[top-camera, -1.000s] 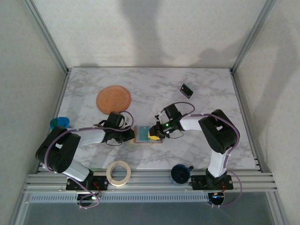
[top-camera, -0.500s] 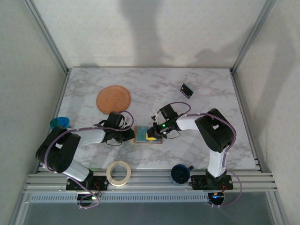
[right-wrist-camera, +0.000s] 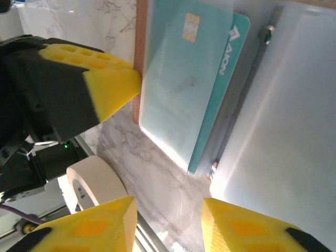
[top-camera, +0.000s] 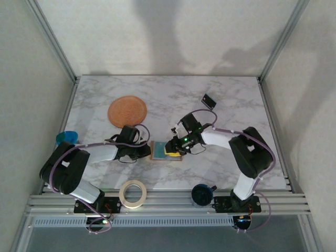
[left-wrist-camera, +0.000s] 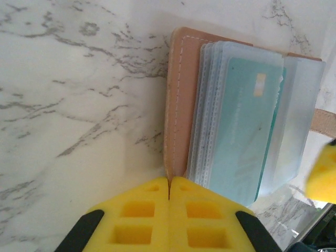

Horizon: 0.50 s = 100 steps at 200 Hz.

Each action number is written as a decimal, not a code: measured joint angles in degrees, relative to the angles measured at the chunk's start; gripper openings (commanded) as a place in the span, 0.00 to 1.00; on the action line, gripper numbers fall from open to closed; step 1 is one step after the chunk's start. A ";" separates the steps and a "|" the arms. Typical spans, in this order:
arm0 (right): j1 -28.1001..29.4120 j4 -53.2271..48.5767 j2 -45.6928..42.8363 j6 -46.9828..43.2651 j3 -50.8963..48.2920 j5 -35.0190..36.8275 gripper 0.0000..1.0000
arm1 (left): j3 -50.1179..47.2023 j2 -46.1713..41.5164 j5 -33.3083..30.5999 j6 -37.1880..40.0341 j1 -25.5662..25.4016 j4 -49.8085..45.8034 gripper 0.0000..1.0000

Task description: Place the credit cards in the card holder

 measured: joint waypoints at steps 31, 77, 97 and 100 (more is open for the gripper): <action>0.02 -8.09 -6.86 -3.87 1.18 9.29 0.51 | 0.02 -0.37 0.04 0.04 -0.20 -0.42 0.00; 0.09 -14.43 -8.92 -6.14 1.22 21.16 0.58 | 1.20 -2.51 0.26 0.46 -0.26 -2.36 0.00; 0.37 -14.82 -7.78 -6.38 1.22 24.50 0.56 | 2.21 -2.91 0.42 0.87 -0.46 -3.02 0.00; 0.42 -14.80 -7.54 -6.38 1.22 24.90 0.54 | 2.27 -2.91 0.42 0.90 -0.46 -3.04 0.00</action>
